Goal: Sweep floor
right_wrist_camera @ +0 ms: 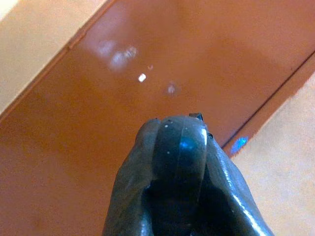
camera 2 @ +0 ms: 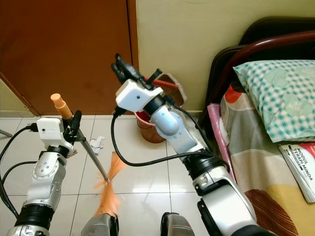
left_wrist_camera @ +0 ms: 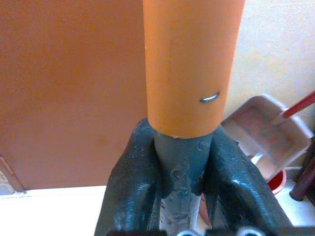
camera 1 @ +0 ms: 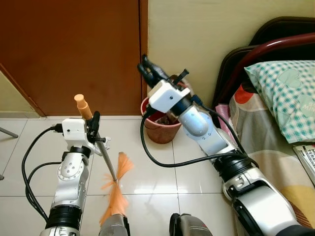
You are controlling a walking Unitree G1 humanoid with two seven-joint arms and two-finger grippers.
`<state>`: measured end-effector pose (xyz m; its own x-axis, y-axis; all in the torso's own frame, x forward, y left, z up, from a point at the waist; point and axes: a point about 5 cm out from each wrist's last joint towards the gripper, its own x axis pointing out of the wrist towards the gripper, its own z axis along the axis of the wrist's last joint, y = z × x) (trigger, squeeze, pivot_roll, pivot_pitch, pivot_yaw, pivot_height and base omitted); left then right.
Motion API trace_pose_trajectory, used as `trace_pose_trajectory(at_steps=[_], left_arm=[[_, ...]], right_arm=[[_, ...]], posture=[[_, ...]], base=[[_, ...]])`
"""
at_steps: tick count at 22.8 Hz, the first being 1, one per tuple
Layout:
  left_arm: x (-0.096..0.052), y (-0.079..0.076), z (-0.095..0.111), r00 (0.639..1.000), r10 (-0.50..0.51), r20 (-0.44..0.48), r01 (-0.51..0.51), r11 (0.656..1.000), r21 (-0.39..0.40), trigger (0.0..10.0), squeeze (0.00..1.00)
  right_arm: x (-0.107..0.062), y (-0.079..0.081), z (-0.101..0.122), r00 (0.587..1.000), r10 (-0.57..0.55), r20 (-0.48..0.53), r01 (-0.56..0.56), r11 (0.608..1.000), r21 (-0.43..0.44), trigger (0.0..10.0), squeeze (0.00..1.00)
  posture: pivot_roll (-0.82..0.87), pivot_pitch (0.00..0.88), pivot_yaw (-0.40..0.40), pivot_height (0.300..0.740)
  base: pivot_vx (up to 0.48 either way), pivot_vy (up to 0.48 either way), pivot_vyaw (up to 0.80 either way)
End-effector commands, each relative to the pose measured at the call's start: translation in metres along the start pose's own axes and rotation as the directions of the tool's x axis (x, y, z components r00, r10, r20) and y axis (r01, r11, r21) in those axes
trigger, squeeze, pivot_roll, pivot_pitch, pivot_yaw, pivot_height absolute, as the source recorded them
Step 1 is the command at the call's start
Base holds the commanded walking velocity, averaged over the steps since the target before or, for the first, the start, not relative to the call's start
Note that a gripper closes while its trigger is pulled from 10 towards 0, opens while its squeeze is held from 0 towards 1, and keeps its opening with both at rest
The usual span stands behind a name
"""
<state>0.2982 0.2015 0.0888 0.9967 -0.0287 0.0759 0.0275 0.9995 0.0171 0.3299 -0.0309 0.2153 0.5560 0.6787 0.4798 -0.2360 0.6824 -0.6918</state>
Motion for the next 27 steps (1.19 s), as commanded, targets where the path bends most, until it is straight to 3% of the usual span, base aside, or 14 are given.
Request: trace_pose_trajectory(at_steps=[1, 5, 12, 16, 17, 18, 22, 27], left_arm=[[-0.003, -0.004, -0.008, 0.999, -0.009, -0.042, 0.008, 1.0, -0.016, 10.0, 0.0], [-0.002, -0.003, -0.01, 0.999, -0.001, -0.049, 0.0, 1.0, -0.011, 10.0, 0.0], [-0.002, 0.001, -0.009, 0.999, 0.006, -0.049, -0.006, 1.0, -0.003, 10.0, 0.0], [-0.001, 0.0, -0.009, 0.999, 0.004, -0.049, -0.004, 1.0, -0.004, 10.0, 0.0], [-0.001, 0.0, -0.009, 0.999, 0.004, -0.049, -0.004, 1.0, -0.004, 10.0, 0.0], [-0.001, -0.002, -0.009, 0.999, 0.002, -0.048, -0.002, 1.0, -0.004, 10.0, 0.0], [0.0, -0.002, -0.009, 0.999, 0.0, -0.048, 0.0, 1.0, -0.002, 10.0, 0.0], [0.0, 0.002, -0.009, 0.999, 0.015, -0.05, -0.013, 0.999, 0.03, 10.0, 0.0]], right_arm=[[0.003, -0.001, 0.012, 0.996, 0.013, 0.092, -0.009, 0.999, -0.043, 10.0, 0.0], [0.0, 0.004, 0.011, 0.993, 0.042, 0.112, -0.034, 0.997, -0.072, 10.0, 0.0], [0.007, -0.01, 0.019, 0.988, -0.027, 0.151, 0.038, 0.997, -0.066, 10.0, 0.0], [0.03, -0.054, 0.042, 0.943, -0.279, 0.183, 0.26, 0.958, 0.122, 10.0, 0.0], [0.03, -0.054, 0.042, 0.943, -0.279, 0.183, 0.26, 0.958, 0.122, 10.0, 0.0], [0.034, -0.064, 0.045, 0.925, -0.345, 0.16, 0.31, 0.928, 0.208, 10.0, 0.0], [0.038, -0.07, 0.048, 0.907, -0.402, 0.123, 0.345, 0.879, 0.33, 10.0, 0.0], [0.031, -0.064, 0.046, 0.912, -0.4, 0.085, 0.34, 0.857, 0.388, 10.0, 0.0]], posture=[[0.0, 0.075, -0.03, 0.74], [-0.01, 0.078, -0.028, 0.74], [-0.01, 0.078, -0.026, 0.74], [-0.01, 0.069, -0.027, 0.74], [-0.01, 0.069, -0.027, 0.74], [-0.01, 0.067, -0.026, 0.74], [-0.01, 0.066, -0.024, 0.74], [-0.01, 0.065, -0.021, 0.74]], base=[[0.0, 0.0, 0.0], [0.0, 0.0, 0.0], [0.0, 0.0, 0.0], [0.0, 0.0, 0.0], [0.0, 0.0, 0.0], [0.0, 0.0, 0.0], [0.0, 0.0, 0.0], [0.0, 0.0, 0.0]])
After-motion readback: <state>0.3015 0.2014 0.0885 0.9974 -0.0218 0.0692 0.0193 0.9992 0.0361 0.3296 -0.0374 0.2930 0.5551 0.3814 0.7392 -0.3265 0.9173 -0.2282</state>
